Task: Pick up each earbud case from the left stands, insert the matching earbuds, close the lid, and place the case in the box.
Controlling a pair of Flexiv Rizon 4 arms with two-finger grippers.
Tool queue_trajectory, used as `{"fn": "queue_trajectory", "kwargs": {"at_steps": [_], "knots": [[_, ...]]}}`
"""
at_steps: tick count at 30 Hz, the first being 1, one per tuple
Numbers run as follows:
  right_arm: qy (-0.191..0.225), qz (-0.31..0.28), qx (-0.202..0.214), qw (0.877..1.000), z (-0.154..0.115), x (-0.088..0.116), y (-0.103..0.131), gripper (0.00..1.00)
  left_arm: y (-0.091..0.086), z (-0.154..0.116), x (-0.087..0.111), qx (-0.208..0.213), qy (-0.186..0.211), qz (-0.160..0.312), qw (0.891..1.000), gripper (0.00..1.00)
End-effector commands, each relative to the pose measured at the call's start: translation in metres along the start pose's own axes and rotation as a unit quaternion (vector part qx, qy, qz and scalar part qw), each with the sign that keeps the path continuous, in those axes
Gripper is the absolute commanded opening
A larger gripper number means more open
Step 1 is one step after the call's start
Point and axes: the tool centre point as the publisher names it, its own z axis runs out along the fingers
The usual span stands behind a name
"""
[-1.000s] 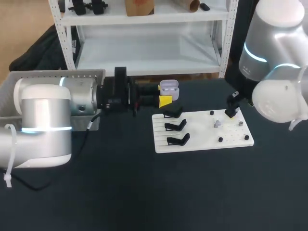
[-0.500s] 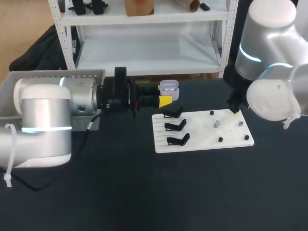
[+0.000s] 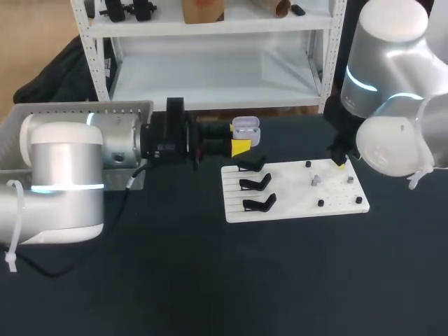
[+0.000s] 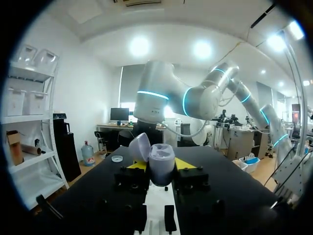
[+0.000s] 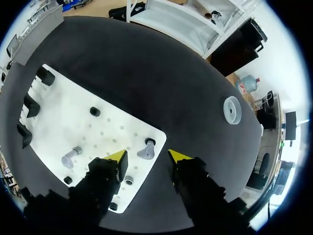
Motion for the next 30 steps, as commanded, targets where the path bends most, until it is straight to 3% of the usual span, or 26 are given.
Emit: {"fn": "queue_trajectory", "kwargs": {"at_steps": [1, 17, 25, 29, 30], "knots": [[-0.004, 0.007, 0.004, 1.0, 0.0025, -0.0029, 0.0021, 0.49, 0.0001, 0.0002, 0.0004, -0.001, -0.001, 0.001, 1.0, 0.0], [0.0, 0.018, 0.006, 1.0, 0.0014, -0.0038, 0.0041, 0.38, 0.0001, 0.0002, 0.0004, -0.001, -0.001, 0.001, 1.0, 0.0], [0.004, 0.022, 0.005, 1.0, 0.0048, -0.0033, 0.0047, 0.2, 0.0001, 0.0002, 0.0004, -0.001, -0.001, 0.001, 1.0, 0.0], [0.01, 0.023, 0.004, 1.0, 0.008, -0.0038, 0.0052, 0.0, 0.0001, 0.0002, 0.0004, -0.001, -0.001, 0.001, 1.0, 0.0], [0.01, 0.023, 0.004, 1.0, 0.0081, -0.0038, 0.0052, 0.0, 0.0001, 0.0002, 0.0004, -0.001, -0.001, 0.001, 1.0, 0.0]]}}
